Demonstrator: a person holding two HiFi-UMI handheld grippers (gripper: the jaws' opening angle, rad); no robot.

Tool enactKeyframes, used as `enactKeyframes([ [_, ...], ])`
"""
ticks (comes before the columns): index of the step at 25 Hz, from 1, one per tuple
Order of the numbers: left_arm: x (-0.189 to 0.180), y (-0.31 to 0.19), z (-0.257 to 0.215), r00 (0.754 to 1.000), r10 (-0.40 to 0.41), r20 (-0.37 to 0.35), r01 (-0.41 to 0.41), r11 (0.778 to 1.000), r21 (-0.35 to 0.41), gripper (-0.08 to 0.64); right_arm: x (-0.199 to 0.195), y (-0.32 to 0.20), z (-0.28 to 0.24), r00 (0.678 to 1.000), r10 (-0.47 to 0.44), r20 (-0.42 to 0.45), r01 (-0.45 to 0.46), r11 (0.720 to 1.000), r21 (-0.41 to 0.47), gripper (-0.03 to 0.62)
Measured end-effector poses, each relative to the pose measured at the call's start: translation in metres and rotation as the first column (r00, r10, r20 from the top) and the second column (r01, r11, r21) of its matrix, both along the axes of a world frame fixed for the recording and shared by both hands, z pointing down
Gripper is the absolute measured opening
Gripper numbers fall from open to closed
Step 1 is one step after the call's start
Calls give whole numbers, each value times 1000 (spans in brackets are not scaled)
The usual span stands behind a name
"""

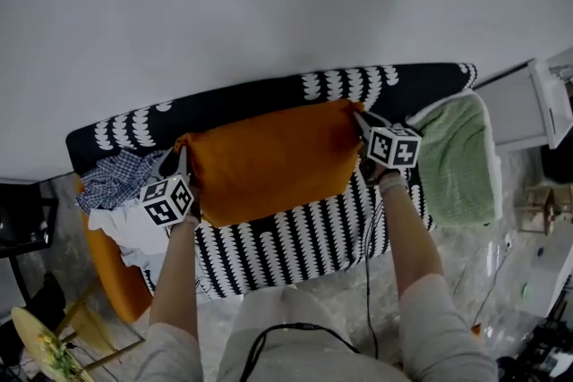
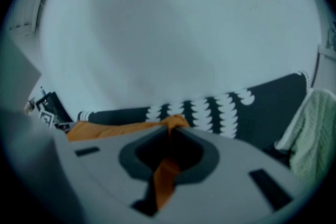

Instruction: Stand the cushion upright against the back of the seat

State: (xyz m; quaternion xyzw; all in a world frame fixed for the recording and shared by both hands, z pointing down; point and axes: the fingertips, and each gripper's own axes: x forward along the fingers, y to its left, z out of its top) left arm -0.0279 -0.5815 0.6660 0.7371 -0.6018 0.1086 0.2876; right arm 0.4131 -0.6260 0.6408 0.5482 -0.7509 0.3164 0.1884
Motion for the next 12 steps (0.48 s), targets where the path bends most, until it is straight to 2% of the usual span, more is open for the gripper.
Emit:
enactKeyframes([
  [3, 5, 0, 1, 998, 36, 45, -36, 999, 18, 71, 2, 0, 6, 999, -7, -35, 7, 1000, 9, 35],
  [6, 4, -1, 1, 997, 34, 67, -36, 999, 33, 71, 2, -2, 8, 997, -15, -74, 17, 1000, 24, 53],
  [9, -3, -1, -3, 991, 4, 135, -12, 998, 56, 106, -1, -3, 9, 998, -12, -64, 14, 999, 30, 149],
  [12, -15, 0, -9, 983, -35, 182, 21, 997, 81, 207, 1, -3, 7, 997, -1, -76, 4, 999, 42, 243],
])
